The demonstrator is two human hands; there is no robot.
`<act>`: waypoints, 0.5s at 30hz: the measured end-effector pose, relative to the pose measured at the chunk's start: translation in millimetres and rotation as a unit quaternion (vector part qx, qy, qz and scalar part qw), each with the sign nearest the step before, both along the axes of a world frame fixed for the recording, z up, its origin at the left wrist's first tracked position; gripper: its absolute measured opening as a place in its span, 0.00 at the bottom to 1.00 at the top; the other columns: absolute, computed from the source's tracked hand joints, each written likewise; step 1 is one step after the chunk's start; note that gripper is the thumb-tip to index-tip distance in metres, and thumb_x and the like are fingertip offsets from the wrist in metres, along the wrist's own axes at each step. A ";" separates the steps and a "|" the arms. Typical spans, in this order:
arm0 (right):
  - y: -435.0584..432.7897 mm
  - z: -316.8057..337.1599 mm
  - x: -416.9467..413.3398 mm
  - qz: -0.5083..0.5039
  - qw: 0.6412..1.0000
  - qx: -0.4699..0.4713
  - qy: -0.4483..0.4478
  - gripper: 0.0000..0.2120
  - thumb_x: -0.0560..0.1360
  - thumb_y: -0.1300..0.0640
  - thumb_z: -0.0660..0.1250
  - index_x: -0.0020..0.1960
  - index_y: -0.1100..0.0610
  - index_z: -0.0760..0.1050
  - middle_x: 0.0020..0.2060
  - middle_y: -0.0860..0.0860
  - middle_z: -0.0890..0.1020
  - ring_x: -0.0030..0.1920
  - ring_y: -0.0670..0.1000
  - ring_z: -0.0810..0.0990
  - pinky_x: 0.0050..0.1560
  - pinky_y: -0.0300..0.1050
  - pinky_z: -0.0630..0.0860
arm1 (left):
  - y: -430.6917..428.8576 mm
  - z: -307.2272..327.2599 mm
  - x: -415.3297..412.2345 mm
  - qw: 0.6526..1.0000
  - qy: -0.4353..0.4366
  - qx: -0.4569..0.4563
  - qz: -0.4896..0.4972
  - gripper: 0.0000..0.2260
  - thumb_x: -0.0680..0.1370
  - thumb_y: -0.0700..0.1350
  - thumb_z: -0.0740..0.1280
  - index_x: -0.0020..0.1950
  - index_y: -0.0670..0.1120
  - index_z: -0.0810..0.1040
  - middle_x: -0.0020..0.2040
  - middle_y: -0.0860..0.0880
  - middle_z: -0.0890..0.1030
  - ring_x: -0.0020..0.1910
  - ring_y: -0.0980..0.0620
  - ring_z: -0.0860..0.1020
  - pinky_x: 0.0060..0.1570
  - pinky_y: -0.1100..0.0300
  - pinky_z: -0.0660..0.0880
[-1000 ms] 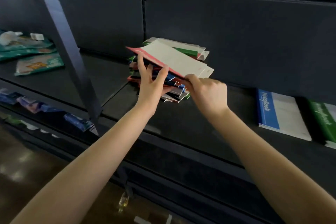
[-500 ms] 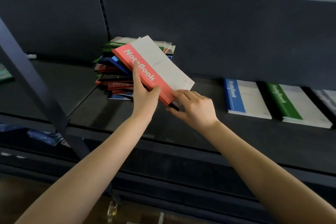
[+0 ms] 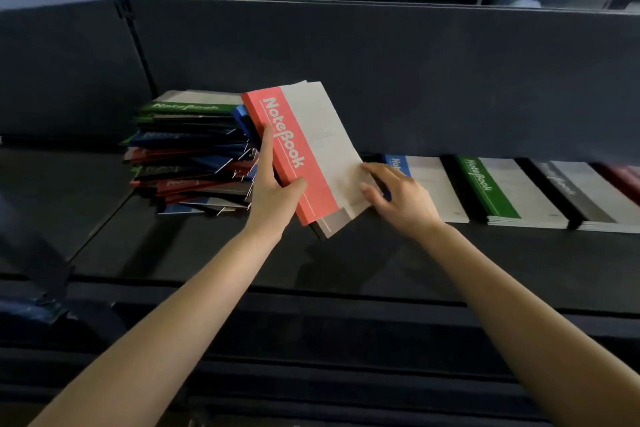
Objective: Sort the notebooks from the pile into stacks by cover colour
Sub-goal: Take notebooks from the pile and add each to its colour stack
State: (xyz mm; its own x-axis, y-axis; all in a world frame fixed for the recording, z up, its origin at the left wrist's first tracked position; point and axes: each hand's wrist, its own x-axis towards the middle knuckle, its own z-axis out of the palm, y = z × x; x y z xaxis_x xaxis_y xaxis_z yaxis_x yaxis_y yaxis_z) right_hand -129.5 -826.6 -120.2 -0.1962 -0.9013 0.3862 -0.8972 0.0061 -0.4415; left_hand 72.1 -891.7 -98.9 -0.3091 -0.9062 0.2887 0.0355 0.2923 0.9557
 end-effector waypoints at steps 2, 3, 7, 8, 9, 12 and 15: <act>0.5 6.2 -9.0 -0.023 0.992 0.011 -0.126 0.25 0.79 0.40 0.56 0.73 0.49 0.64 0.61 0.47 0.76 0.57 0.49 0.76 0.53 0.45 0.75 | 1.4 0.9 -9.5 0.999 -0.019 0.000 -0.045 0.36 0.77 0.35 0.65 0.76 0.60 0.51 0.71 0.54 0.64 0.66 0.57 0.67 0.63 0.54 0.69; -0.2 8.9 -11.9 -0.029 0.983 0.017 -0.182 0.25 0.78 0.40 0.57 0.72 0.49 0.65 0.56 0.46 0.76 0.54 0.47 0.76 0.49 0.42 0.75 | 2.5 1.6 -14.2 0.997 -0.028 -0.001 -0.069 0.36 0.76 0.38 0.66 0.76 0.60 0.52 0.70 0.54 0.65 0.66 0.57 0.68 0.63 0.54 0.70; -1.9 10.3 -20.0 -0.008 0.924 0.007 -0.382 0.18 0.76 0.41 0.62 0.60 0.51 0.69 0.51 0.45 0.79 0.50 0.47 0.81 0.43 0.38 0.79 | 7.3 1.2 -34.7 0.988 -0.075 -0.029 -0.132 0.35 0.70 0.44 0.64 0.74 0.60 0.55 0.69 0.57 0.66 0.64 0.56 0.70 0.59 0.59 0.73; -1.6 7.5 -22.9 -0.002 0.912 -0.002 -0.411 0.19 0.76 0.42 0.64 0.60 0.51 0.69 0.53 0.46 0.80 0.51 0.47 0.81 0.46 0.43 0.81 | 8.1 0.1 -40.3 0.987 -0.074 -0.032 -0.136 0.34 0.70 0.44 0.63 0.73 0.60 0.56 0.69 0.57 0.66 0.65 0.56 0.70 0.60 0.60 0.73; -0.6 4.0 -25.5 -0.001 0.903 -0.011 -0.430 0.19 0.75 0.43 0.66 0.62 0.51 0.69 0.55 0.47 0.80 0.51 0.47 0.82 0.49 0.46 0.81 | 8.9 -1.2 -45.9 0.988 -0.066 -0.034 -0.138 0.33 0.70 0.43 0.63 0.72 0.61 0.57 0.69 0.57 0.66 0.65 0.56 0.70 0.60 0.60 0.73; 7.0 -3.8 -31.6 0.000 0.881 -0.029 -0.472 0.20 0.74 0.47 0.69 0.63 0.50 0.68 0.55 0.46 0.80 0.50 0.46 0.82 0.46 0.43 0.81 | 11.4 -2.4 -61.5 0.988 -0.052 -0.029 -0.139 0.30 0.70 0.44 0.63 0.69 0.62 0.59 0.66 0.62 0.66 0.65 0.59 0.70 0.57 0.65 0.72; 14.5 -9.8 -44.1 0.017 0.870 -0.041 -0.491 0.22 0.73 0.50 0.70 0.64 0.53 0.68 0.55 0.49 0.81 0.50 0.47 0.83 0.46 0.44 0.82 | 10.8 -5.5 -76.3 0.988 -0.052 -0.015 -0.145 0.30 0.70 0.44 0.63 0.68 0.63 0.57 0.65 0.62 0.66 0.64 0.59 0.69 0.55 0.66 0.71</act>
